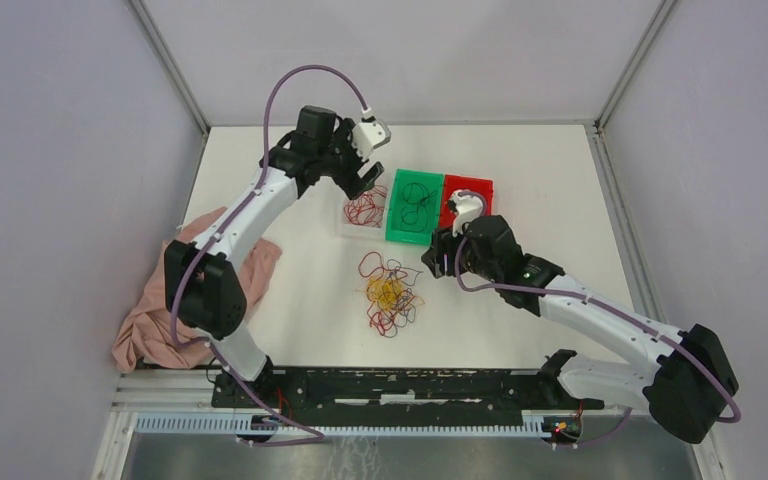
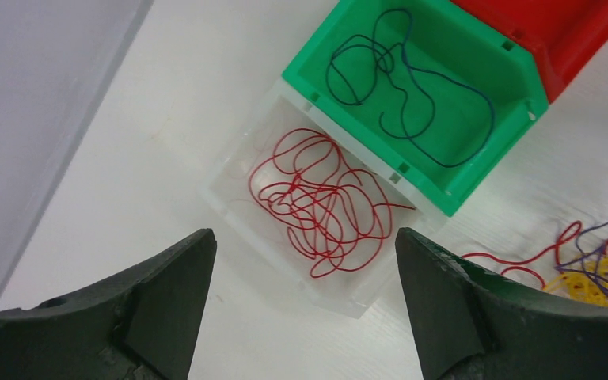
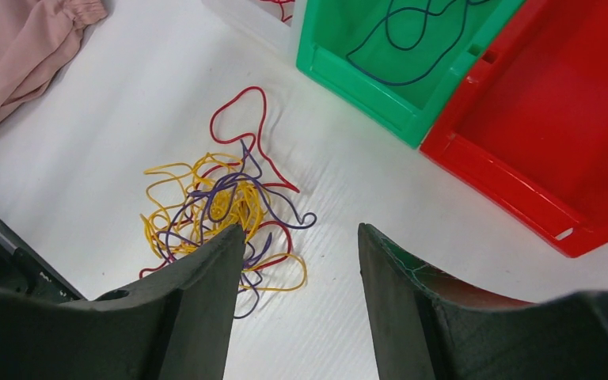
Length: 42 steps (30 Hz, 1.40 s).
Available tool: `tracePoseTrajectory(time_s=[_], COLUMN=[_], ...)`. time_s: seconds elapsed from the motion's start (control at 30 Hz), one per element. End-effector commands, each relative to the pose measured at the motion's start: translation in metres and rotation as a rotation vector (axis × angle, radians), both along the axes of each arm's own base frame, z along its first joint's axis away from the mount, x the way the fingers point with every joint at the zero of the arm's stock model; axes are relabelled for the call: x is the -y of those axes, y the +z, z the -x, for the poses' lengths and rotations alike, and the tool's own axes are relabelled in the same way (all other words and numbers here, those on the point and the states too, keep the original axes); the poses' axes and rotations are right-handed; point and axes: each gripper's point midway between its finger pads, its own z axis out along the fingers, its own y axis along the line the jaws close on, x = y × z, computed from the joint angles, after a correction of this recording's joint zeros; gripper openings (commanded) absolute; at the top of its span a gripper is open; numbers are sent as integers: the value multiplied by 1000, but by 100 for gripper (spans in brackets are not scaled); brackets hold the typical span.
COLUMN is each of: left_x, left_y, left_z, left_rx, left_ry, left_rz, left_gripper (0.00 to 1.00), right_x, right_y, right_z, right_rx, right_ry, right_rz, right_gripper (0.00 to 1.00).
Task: Untangle the cables
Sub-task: Place the cable in the bin.
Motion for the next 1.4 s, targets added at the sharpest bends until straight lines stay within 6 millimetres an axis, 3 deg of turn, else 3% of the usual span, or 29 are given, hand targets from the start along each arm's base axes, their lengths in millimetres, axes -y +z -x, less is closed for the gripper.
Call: tracePoseTrajectory(time_s=[0.0, 0.13, 0.4, 0.57, 0.77, 0.87, 0.93, 1.0, 1.13, 1.23, 1.37], left_x=[11, 17, 17, 9, 15, 17, 16, 14, 11, 9, 0], left_y=[-22, -48, -90, -117, -141, -133, -120, -100, -52, -18, 24], left_z=[26, 16, -38, -59, -56, -49, -43, -38, -23, -7, 9], left_rx=[-138, -171, -98, -67, -113, -132, -142, -159, -148, -119, -84], left_ry=[-69, -65, 41, 103, 89, 71, 54, 68, 66, 58, 101], left_rz=[39, 40, -7, -59, -48, -37, -42, -34, 1, 42, 103], left_gripper=[87, 70, 31, 21, 18, 24, 39, 55, 70, 92, 99], right_x=[-28, -27, -16, -13, -12, -13, -15, -18, -29, -44, -66], right_y=[36, 29, 18, 16, 14, 14, 18, 23, 24, 24, 18], right_z=[-1, 5, 15, 18, 20, 22, 23, 24, 33, 47, 68], right_rx=[57, 34, -3, -14, -23, -11, 13, 31, 9, 6, -18], right_ry=[66, 65, 34, 29, 33, 58, 87, 112, 191, 283, 407], right_rz=[-107, -112, -120, -112, -112, -102, -109, -116, -107, -88, -44], right_gripper=[61, 59, 56, 55, 53, 53, 54, 55, 58, 60, 62])
